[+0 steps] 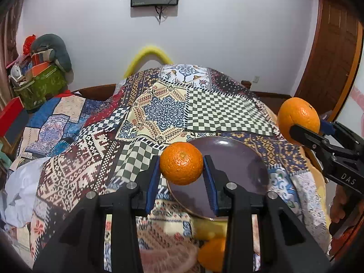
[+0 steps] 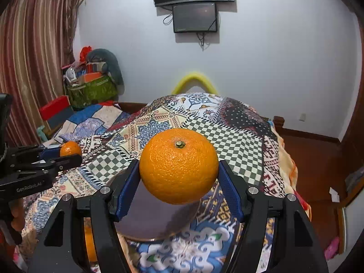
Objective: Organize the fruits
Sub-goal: 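Carry both fruits onto the dark plate and open both grippers to release them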
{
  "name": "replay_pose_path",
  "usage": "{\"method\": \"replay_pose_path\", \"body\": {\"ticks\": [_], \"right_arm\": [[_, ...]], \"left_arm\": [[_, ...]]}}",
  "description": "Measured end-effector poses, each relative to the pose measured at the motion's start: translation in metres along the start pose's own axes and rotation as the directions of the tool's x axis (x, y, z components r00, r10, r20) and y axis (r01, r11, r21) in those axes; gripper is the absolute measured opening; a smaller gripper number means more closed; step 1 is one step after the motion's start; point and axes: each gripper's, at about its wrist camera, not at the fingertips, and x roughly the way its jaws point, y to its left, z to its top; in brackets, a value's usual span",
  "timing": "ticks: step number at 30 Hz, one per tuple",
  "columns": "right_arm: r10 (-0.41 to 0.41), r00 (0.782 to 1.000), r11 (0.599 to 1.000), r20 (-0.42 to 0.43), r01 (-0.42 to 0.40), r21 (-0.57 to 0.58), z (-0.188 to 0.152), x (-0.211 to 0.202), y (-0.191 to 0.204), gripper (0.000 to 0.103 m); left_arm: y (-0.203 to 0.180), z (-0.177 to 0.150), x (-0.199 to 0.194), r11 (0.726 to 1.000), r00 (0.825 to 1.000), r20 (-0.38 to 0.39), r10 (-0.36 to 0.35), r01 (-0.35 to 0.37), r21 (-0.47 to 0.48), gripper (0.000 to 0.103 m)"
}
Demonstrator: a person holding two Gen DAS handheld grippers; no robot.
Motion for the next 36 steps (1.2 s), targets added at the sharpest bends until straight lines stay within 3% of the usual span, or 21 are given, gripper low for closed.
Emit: {"method": "replay_pose_path", "body": {"ticks": [8,17,28,36], "right_arm": [[0.042,0.991,0.999,-0.130,-0.045,-0.022,-0.005,0.055,-0.005,0.065],[0.067,0.961,0.995,-0.267,-0.085,-0.053,-0.012,0.106,-0.010,0.065],[0.073,0.937,0.990,-0.340,-0.108,-0.085,-0.019,0.134,-0.011,0.065],[0.085,0.936,0.990,-0.343,-0.118,-0.077,-0.022,0.136,-0.011,0.067]], "left_arm": [[0.003,0.000,0.057,0.999,0.995,-0.093,0.038,-0.035,0.028,0.037],[-0.005,0.004,0.107,0.997,0.979,-0.205,0.014,0.002,0.080,0.037],[-0.007,0.009,0.147,0.998,0.953,-0.303,-0.026,0.044,0.052,0.037],[-0.007,0.004,0.163,0.997,0.939,-0.342,-0.041,0.062,0.049,0.037]]}}
